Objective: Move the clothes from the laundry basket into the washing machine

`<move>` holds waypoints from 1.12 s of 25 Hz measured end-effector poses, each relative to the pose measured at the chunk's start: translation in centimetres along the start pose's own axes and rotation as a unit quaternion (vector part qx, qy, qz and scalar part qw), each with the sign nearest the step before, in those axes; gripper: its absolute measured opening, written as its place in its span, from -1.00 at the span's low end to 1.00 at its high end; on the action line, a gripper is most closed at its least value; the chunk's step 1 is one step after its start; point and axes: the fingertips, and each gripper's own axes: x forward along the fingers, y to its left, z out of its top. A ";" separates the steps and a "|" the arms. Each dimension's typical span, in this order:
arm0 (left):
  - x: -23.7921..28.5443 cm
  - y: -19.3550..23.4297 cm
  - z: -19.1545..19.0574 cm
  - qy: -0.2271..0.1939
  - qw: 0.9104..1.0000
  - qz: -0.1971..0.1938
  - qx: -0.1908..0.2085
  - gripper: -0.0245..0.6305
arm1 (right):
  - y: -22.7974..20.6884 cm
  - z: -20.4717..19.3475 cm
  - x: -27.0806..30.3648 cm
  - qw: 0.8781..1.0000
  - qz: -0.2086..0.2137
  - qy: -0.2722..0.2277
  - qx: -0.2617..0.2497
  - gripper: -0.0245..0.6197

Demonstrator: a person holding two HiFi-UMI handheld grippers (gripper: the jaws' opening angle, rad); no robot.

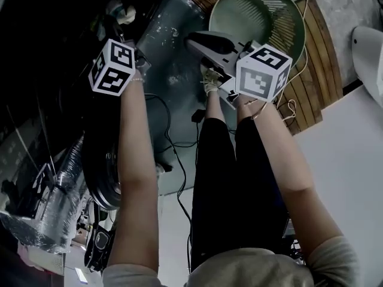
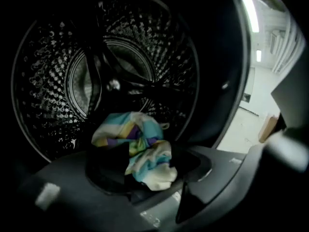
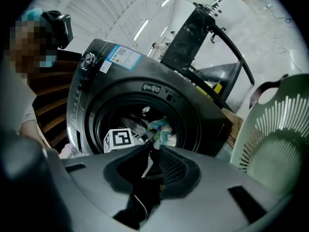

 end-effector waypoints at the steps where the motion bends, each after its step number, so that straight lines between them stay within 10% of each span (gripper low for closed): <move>1: -1.4 -0.7 0.2 0.002 1.000 -0.009 -0.002 -0.14 | 0.7 0.6 -0.5 1.000 0.000 0.000 -0.002 -0.68; 9: -11.6 -10.0 5.1 0.015 0.993 -0.119 -0.003 -0.14 | 7.5 7.0 -6.1 0.999 -0.004 -0.016 -0.049 -0.78; 13: -19.4 -15.6 10.4 0.005 0.976 -0.219 0.006 -0.20 | 14.1 9.9 -10.5 0.995 -0.002 -0.010 -0.100 -0.89; 19: -29.3 -22.1 19.1 -0.049 0.943 -0.329 0.029 -0.80 | 23.0 14.7 -16.8 0.982 -0.018 -0.006 -0.189 -0.90; 28: -37.5 -24.5 26.4 -0.081 0.918 -0.380 0.080 -0.89 | 31.6 19.3 -21.8 0.959 -0.059 -0.081 -0.266 -0.90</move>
